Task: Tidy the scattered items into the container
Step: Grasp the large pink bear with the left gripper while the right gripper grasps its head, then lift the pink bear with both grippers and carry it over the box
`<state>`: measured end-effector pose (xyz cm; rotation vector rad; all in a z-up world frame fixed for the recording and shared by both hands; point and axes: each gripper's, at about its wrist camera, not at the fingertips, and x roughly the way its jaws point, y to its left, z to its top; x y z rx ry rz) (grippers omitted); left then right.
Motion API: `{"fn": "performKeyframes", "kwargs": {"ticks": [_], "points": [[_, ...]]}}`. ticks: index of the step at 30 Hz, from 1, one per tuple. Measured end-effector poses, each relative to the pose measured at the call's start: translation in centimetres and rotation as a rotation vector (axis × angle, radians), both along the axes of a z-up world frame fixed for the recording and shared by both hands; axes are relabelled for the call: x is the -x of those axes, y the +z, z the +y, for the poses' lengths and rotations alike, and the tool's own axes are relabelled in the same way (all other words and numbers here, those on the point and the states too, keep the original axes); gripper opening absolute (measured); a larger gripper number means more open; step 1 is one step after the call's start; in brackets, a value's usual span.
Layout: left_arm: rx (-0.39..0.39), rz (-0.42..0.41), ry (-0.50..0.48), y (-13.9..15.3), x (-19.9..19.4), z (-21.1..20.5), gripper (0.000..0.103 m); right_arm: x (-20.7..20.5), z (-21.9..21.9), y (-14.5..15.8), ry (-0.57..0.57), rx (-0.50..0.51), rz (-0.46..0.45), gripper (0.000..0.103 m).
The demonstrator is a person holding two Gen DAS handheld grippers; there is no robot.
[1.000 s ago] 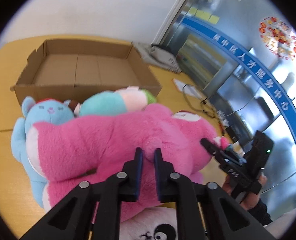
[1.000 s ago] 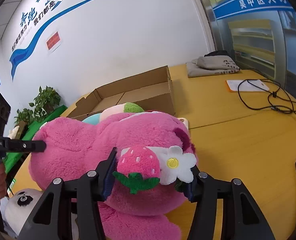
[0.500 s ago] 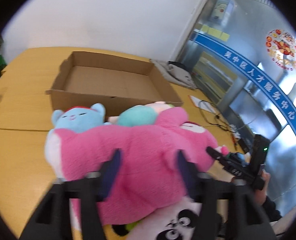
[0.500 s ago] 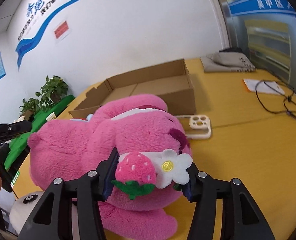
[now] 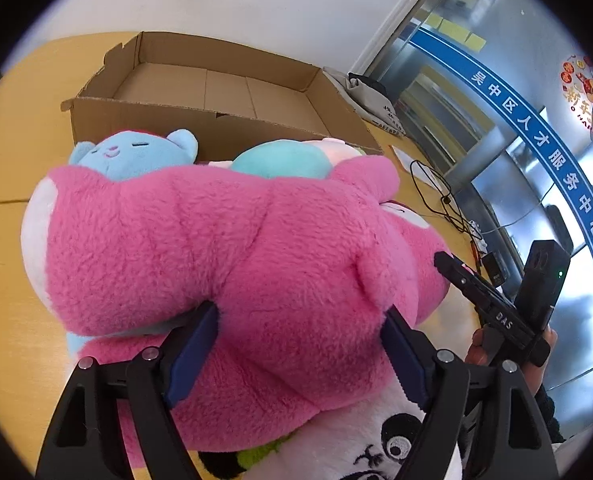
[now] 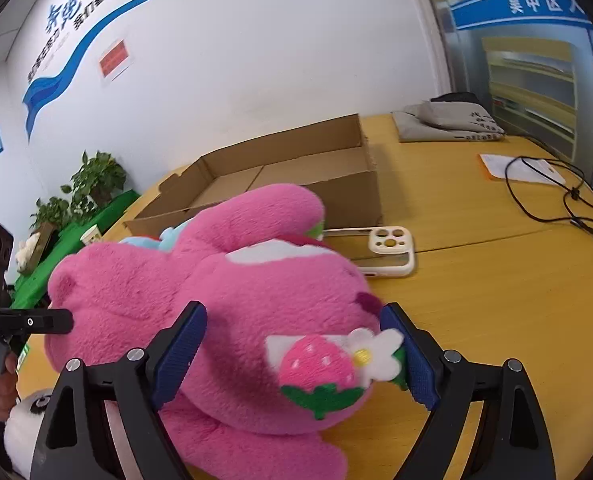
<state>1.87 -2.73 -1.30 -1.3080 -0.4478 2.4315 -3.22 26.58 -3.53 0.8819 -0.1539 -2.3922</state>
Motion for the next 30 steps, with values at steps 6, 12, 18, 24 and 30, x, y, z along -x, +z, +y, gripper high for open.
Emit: {"fn": "performKeyframes", "kwargs": {"ticks": [6, 12, 18, 24, 30], "points": [[0.013, 0.002, 0.015, 0.3, 0.1, 0.1, 0.081, -0.1, -1.0, -0.6, 0.020, -0.026, 0.005, 0.073], [0.017, -0.005, -0.005, -0.1, 0.8, 1.0, 0.086, 1.1, 0.5, -1.8, 0.013, 0.021, -0.080, 0.096], [0.049, 0.012, -0.010, -0.2, 1.0, 1.4, 0.081, 1.2, 1.4, -3.2, 0.043, 0.106, -0.171, 0.091], [0.056, 0.034, -0.022, 0.7, 0.1, 1.2, 0.047, -0.5, 0.3, -2.2, 0.065, 0.079, -0.076, 0.066], [0.036, 0.107, -0.034, 3.3, -1.4, 1.1, 0.037, -2.8, 0.0, 1.3, 0.070, 0.079, 0.068, 0.059]]}}
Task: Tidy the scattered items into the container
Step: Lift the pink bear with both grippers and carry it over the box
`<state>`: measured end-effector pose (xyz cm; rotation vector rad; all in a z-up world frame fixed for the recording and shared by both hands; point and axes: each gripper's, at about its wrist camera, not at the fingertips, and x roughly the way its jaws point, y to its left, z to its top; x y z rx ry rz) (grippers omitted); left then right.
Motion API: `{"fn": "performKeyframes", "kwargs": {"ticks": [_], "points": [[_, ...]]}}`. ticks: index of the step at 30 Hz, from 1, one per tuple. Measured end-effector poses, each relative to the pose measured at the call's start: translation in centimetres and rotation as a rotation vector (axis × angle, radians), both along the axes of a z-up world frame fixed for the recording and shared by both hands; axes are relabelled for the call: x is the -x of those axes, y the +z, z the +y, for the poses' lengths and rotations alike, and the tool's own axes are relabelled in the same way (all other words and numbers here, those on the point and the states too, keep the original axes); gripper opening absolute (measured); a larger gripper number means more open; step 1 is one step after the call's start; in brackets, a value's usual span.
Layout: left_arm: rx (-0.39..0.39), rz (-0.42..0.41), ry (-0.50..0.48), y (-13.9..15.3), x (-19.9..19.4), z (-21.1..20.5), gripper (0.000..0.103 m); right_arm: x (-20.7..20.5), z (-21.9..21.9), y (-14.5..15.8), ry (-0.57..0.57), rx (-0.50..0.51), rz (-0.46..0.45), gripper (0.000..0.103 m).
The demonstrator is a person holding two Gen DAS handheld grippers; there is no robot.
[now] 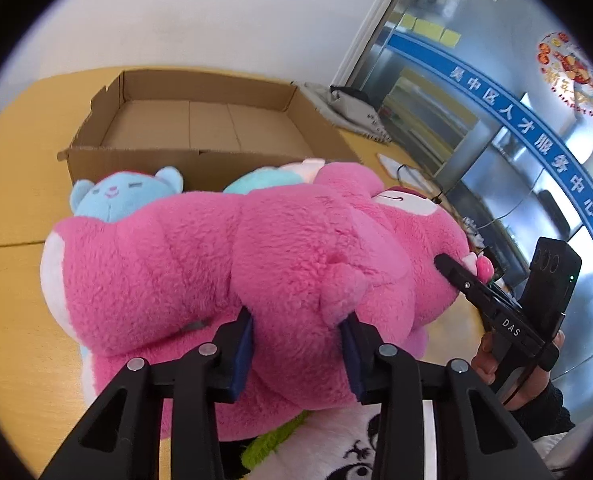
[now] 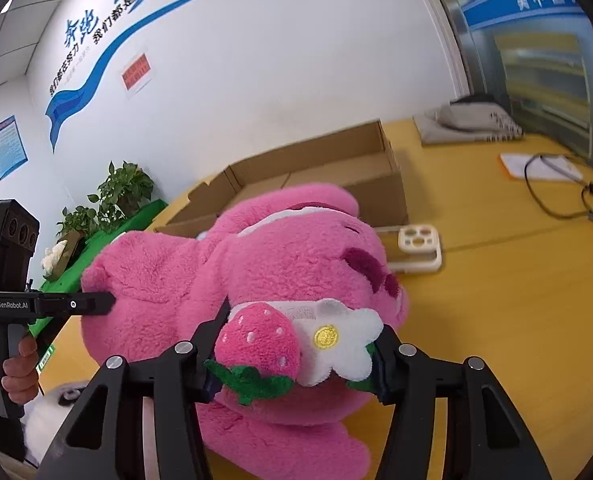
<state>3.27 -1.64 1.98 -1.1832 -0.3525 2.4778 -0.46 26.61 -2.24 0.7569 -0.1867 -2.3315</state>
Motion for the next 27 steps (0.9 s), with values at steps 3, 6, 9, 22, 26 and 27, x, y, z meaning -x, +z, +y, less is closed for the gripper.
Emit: {"fn": "performKeyframes", "kwargs": {"ticks": [3, 6, 9, 22, 26, 27], "points": [[-0.013, 0.073, -0.002, 2.4, -0.4, -0.2, 0.037, -0.1, 0.4, 2.2, -0.005, 0.032, 0.039, 0.059], [-0.005, 0.136, -0.005, 4.8, 0.2, -0.5, 0.037, -0.2, 0.0, 4.5, -0.009, 0.045, 0.098, 0.058], [0.008, 0.194, -0.013, 7.2, 1.9, -1.2, 0.037, 0.3, -1.0, 6.8, -0.009, 0.038, 0.167, 0.058], [0.025, 0.368, -0.043, 16.4, 17.7, -5.7, 0.036, 13.5, -8.6, 19.4, 0.008, 0.048, 0.367, 0.057], [0.029, 0.380, -0.031, 17.5, 23.9, -6.5, 0.036, 19.8, -11.2, 21.7, 0.001, 0.046, 0.387, 0.057], [0.029, 0.376, -0.031, 17.3, 25.6, -6.5, 0.036, 21.5, -11.8, 21.9, -0.004, 0.046, 0.384, 0.057]]}}
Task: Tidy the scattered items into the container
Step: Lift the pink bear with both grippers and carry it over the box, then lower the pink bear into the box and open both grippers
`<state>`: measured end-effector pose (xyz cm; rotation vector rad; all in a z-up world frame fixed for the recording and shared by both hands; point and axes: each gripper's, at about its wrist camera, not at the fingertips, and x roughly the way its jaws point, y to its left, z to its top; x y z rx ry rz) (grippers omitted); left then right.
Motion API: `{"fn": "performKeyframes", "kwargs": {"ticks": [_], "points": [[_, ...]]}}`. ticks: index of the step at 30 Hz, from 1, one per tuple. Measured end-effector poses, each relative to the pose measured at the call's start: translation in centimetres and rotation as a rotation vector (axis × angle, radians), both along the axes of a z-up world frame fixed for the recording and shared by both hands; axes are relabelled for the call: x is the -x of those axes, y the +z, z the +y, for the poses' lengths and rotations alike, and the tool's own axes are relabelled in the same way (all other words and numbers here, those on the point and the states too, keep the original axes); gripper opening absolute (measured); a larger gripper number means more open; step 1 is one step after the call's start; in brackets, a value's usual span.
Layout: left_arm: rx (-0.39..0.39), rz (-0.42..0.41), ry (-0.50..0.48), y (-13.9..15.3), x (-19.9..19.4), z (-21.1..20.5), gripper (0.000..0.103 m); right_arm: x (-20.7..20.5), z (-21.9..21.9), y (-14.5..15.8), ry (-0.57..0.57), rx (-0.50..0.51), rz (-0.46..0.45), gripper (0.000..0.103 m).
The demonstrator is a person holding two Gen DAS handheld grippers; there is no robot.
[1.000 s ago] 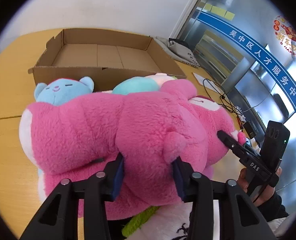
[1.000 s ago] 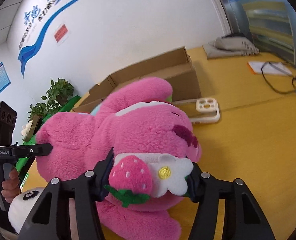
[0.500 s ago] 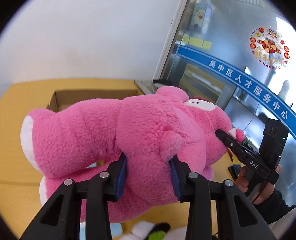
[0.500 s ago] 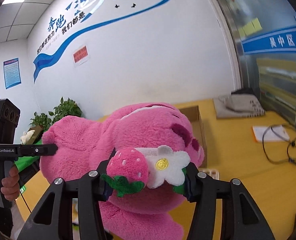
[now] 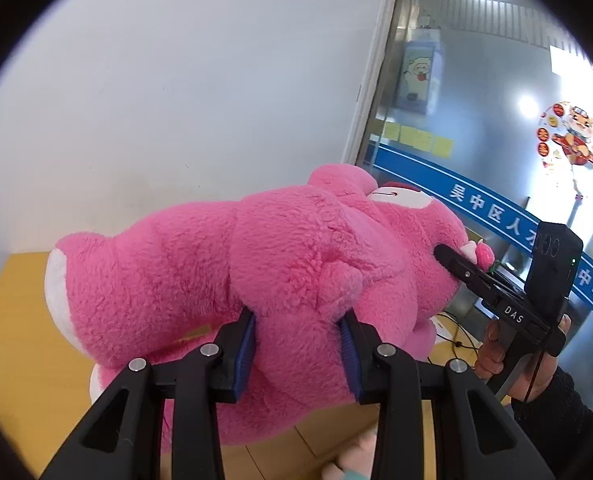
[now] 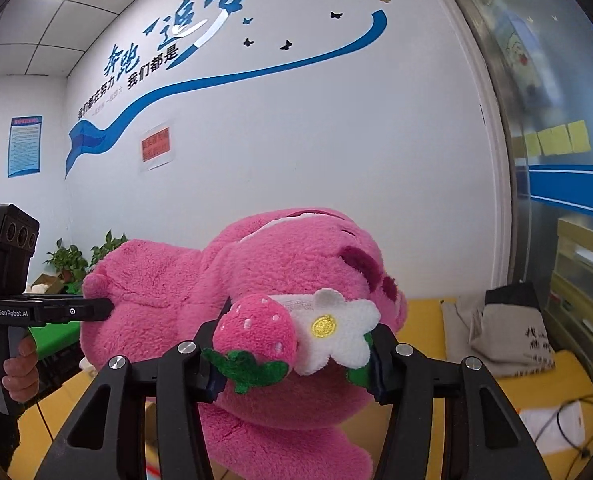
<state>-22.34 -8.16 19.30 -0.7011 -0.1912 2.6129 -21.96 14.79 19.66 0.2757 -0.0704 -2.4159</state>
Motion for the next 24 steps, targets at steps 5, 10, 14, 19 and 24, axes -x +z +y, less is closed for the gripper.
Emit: {"fn": "performKeyframes", "kwargs": {"ticks": [5, 10, 14, 19, 24], "points": [[-0.003, -0.104, 0.014, -4.7, 7.7, 0.5, 0.036, 8.1, -2.0, -2.8, -0.043, -0.003, -0.072, 0.057], [-0.014, -0.283, 0.026, -13.5, 12.9, 0.7, 0.034, 13.4, -3.4, -10.2, -0.086, -0.045, -0.204, 0.057], [0.030, -0.442, 0.038, -20.7, 15.2, 1.2, 0.028, 16.0, -4.4, -17.1, -0.120, -0.127, -0.334, 0.057], [0.013, -0.479, 0.037, -23.2, 15.3, 0.9, 0.027, 16.2, -5.0, -20.2, -0.129, -0.179, -0.400, 0.057], [0.046, -0.492, 0.047, -23.6, 15.3, 1.8, 0.031, 16.6, -4.5, -21.0, -0.161, -0.210, -0.479, 0.057]]}}
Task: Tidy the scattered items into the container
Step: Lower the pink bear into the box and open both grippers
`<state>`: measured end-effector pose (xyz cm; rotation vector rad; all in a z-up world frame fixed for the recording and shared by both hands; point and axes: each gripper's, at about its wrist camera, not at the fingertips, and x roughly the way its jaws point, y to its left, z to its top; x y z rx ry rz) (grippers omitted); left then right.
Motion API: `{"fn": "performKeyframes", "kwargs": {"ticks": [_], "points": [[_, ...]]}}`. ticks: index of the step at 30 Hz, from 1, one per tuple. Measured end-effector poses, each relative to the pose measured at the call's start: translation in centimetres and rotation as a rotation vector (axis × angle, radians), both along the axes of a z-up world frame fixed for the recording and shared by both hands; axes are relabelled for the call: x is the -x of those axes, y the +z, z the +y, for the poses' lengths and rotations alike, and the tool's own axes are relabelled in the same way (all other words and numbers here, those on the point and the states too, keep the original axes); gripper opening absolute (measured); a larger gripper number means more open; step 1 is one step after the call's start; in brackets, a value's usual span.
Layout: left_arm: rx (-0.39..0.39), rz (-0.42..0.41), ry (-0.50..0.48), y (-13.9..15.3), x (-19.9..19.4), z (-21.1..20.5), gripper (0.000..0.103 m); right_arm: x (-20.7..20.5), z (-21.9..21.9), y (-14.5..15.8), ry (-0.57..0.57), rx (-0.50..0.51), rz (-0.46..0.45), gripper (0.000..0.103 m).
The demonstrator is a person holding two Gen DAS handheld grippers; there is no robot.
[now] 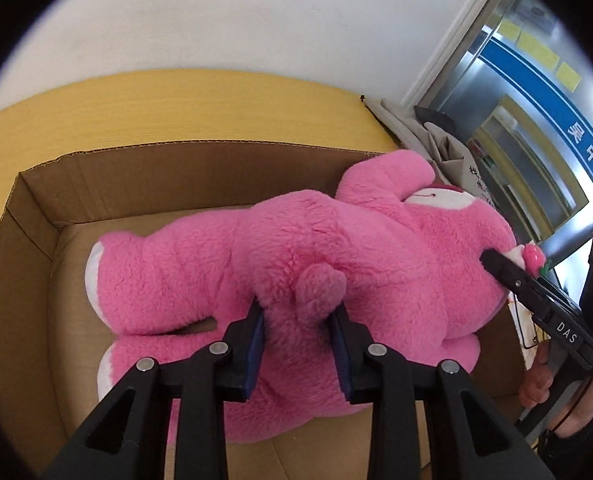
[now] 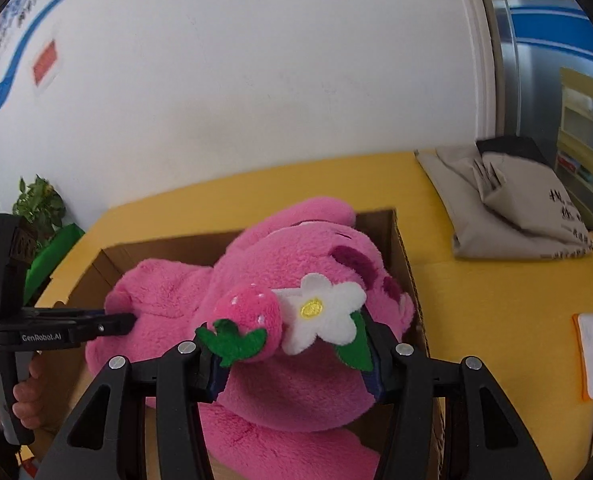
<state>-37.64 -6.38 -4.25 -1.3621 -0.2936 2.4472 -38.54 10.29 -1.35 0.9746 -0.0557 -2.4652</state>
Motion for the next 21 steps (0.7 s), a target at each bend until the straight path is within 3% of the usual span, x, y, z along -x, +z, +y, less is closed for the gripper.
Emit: {"fn": "performKeyframes", "kwargs": {"ticks": [4, 7, 10, 12, 14, 16, 18, 21], "points": [[0.039, 0.009, 0.002, -0.1, 0.2, 0.0, 0.035, 0.2, 0.8, -0.6, -0.020, -0.014, -0.050, 0.057], [0.048, 0.018, 0.022, 0.3, 0.4, -0.5, 0.044, 0.3, 0.7, -0.7, -0.028, -0.036, -0.055, 0.058], [0.005, 0.066, 0.053, 1.8, -0.5, -1.4, 0.050, 0.9, 0.9, -0.6, -0.035, -0.039, -0.057, 0.073], [-0.004, 0.116, 0.085, 3.6, -2.2, -2.7, 0.050, 0.7, 1.2, 0.0, -0.036, -0.073, -0.015, 0.076], [0.040, 0.148, 0.098, 5.5, -4.4, -3.6, 0.053, -1.0, 2.0, 1.4, -0.013, -0.103, 0.052, 0.085], [0.111, 0.153, 0.116, 6.6, -6.6, -4.4, 0.066, -3.6, 3.1, 2.8, 0.058, -0.075, 0.083, 0.100], [0.187, 0.136, 0.111, 6.7, -9.4, -5.4, 0.068, -6.3, 3.8, 3.4, 0.136, -0.066, 0.087, 0.103], [0.228, 0.056, 0.083, 4.9, -12.3, -6.5, 0.068, -9.8, 4.1, 2.6, 0.211, -0.080, 0.057, 0.103]]}}
